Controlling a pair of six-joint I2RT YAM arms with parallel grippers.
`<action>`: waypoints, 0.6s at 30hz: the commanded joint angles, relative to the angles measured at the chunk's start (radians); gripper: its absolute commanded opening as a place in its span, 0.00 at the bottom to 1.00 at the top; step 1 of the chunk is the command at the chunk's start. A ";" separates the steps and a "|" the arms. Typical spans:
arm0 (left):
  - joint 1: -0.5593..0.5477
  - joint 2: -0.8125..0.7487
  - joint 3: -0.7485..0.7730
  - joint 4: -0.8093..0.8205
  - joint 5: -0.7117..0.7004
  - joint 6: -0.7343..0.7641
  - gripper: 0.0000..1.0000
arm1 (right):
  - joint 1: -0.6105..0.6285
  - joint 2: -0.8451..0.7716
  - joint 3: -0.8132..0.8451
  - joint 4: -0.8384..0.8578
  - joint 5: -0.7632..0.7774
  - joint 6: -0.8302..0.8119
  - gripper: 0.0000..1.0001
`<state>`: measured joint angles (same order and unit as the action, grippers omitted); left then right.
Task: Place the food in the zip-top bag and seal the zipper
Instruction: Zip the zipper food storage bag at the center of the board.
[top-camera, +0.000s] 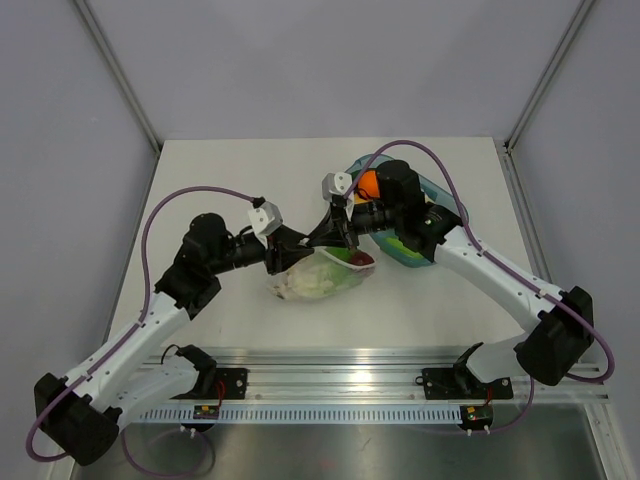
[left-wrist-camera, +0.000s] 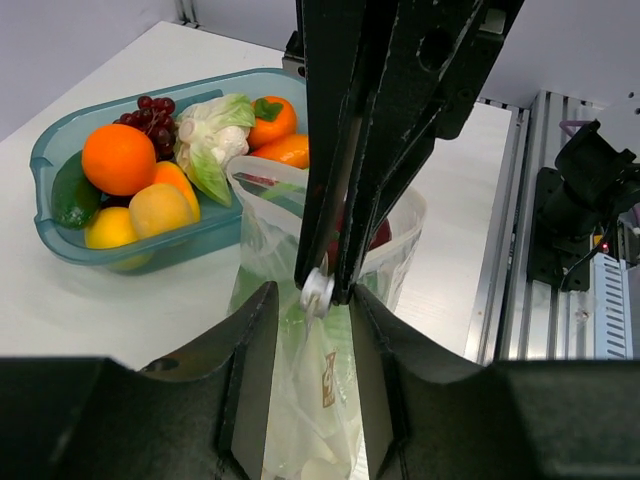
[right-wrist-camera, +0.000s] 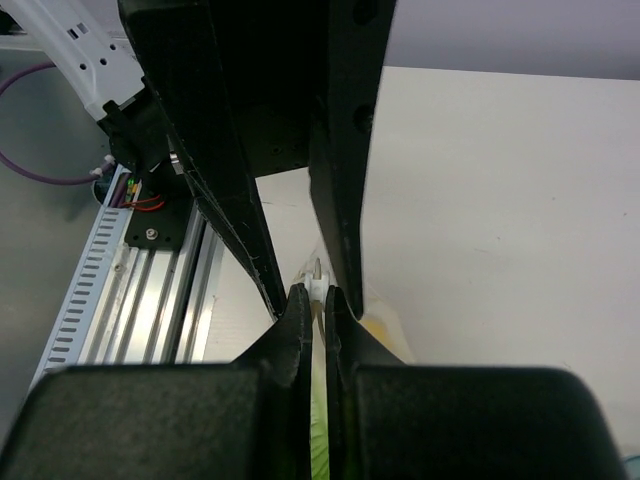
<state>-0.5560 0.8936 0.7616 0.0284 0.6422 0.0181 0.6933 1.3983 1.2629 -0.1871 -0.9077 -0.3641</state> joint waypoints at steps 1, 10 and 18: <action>0.005 0.008 0.050 0.048 0.047 -0.009 0.31 | 0.011 0.001 0.041 0.012 -0.023 -0.013 0.00; 0.021 -0.067 -0.011 0.074 0.036 -0.001 0.00 | 0.011 -0.021 0.013 -0.028 0.030 -0.051 0.00; 0.068 -0.116 -0.059 0.088 0.054 -0.009 0.00 | 0.011 -0.061 -0.054 -0.060 0.087 -0.093 0.00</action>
<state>-0.5270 0.8146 0.7002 0.0257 0.6899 0.0063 0.7204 1.3808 1.2404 -0.1959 -0.8909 -0.4263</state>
